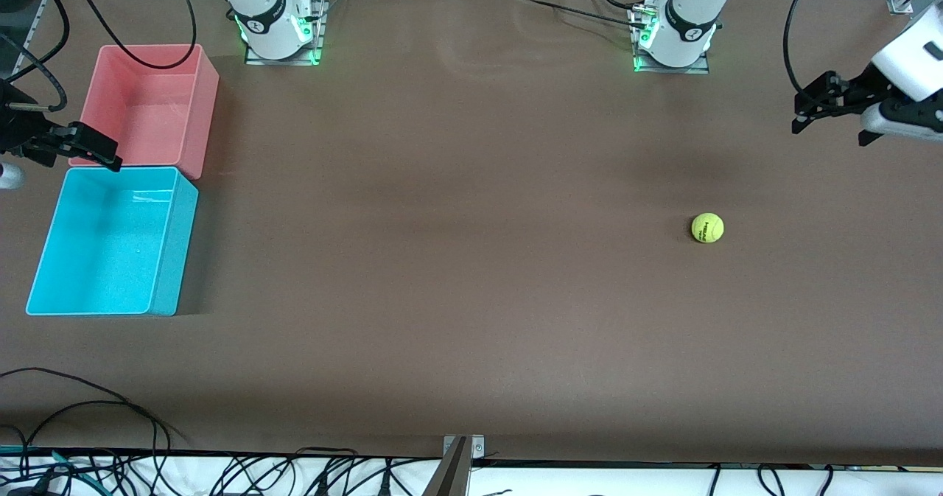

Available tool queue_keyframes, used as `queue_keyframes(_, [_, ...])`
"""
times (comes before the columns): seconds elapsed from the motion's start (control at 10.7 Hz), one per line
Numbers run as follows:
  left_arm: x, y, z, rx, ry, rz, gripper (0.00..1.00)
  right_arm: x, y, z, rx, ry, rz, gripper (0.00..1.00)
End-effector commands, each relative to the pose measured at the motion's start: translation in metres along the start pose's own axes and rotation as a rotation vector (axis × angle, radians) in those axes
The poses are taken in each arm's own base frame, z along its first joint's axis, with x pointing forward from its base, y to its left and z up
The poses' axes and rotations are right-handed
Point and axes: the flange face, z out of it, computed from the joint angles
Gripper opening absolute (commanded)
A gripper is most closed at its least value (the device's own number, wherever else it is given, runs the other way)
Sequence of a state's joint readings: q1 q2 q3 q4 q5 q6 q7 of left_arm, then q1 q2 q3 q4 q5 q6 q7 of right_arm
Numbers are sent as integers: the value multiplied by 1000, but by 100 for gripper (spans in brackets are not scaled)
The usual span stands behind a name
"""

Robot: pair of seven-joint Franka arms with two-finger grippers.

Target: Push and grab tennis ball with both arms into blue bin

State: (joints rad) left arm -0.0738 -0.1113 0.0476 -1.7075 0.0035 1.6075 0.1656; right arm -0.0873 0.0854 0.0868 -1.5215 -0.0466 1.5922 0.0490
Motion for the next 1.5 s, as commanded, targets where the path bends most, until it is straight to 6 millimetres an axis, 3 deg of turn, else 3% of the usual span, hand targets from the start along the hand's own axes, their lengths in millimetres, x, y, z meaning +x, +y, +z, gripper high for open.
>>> queue_keyframes(0.0, [3, -2, -22, 16, 8, 3, 100, -1, -2, -6, 16, -4, 11, 100])
queue_keyframes(0.19, [8, -1, -15, 14, -15, 4, 100, -1, -2, -6, 16, -4, 13, 100])
queue_keyframes(0.47, [13, 20, -19, 24, -9, -71, 100, -1, -2, -5, 16, -6, 11, 100])
queue_keyframes(0.56, [15, 35, -19, 30, -8, -93, 100, -1, -2, -5, 16, -4, 11, 100])
queue_keyframes(1.41, [20, 28, -18, 14, -7, -110, 100, 0, -1, -4, 21, -6, 13, 100])
